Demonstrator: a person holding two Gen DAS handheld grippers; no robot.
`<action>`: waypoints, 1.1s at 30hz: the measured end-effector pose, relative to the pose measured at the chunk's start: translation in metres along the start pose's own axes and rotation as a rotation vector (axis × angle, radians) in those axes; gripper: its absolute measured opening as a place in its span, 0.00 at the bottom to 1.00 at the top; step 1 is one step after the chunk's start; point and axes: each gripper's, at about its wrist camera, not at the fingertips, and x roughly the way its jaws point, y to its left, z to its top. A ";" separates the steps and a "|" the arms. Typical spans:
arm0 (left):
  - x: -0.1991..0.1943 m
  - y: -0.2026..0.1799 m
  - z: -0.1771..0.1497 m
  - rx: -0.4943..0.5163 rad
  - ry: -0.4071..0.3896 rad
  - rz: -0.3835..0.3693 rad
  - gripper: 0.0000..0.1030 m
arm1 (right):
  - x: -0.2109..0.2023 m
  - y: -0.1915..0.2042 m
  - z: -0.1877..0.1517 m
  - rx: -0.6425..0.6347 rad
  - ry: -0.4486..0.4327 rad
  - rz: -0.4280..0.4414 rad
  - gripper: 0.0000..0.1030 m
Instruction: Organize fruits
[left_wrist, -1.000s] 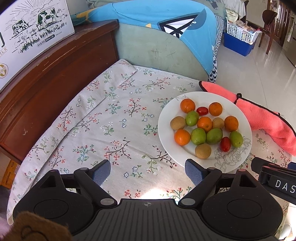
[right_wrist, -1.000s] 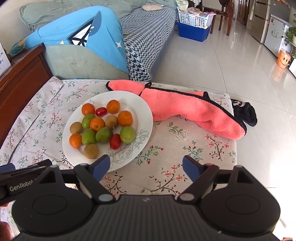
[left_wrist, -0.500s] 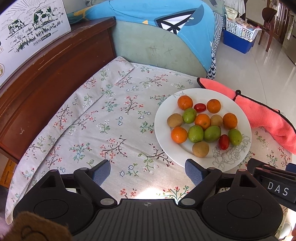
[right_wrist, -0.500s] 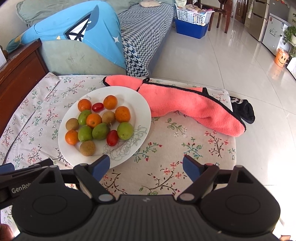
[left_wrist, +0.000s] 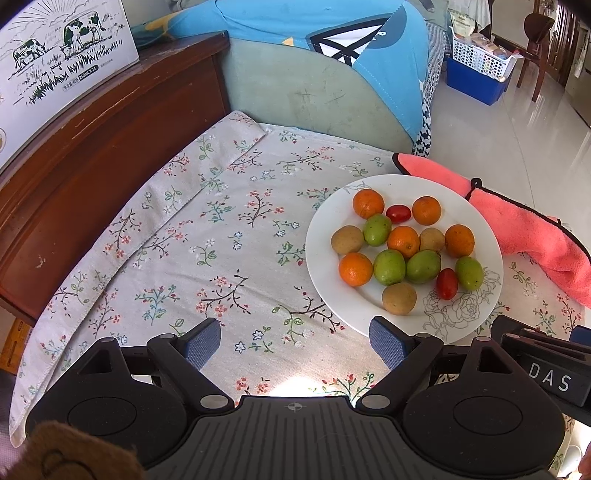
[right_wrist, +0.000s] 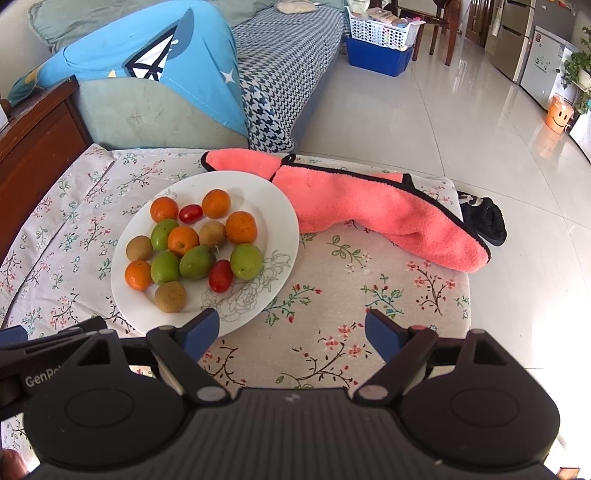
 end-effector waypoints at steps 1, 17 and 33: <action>0.000 0.000 0.000 -0.002 0.000 -0.001 0.87 | 0.000 0.001 0.000 -0.001 -0.001 0.000 0.83; 0.007 0.003 0.000 -0.024 0.024 0.003 0.87 | 0.007 0.005 -0.001 -0.002 0.010 -0.011 0.84; 0.008 0.004 -0.001 -0.028 0.023 0.008 0.87 | 0.008 0.006 -0.002 -0.005 0.004 -0.008 0.84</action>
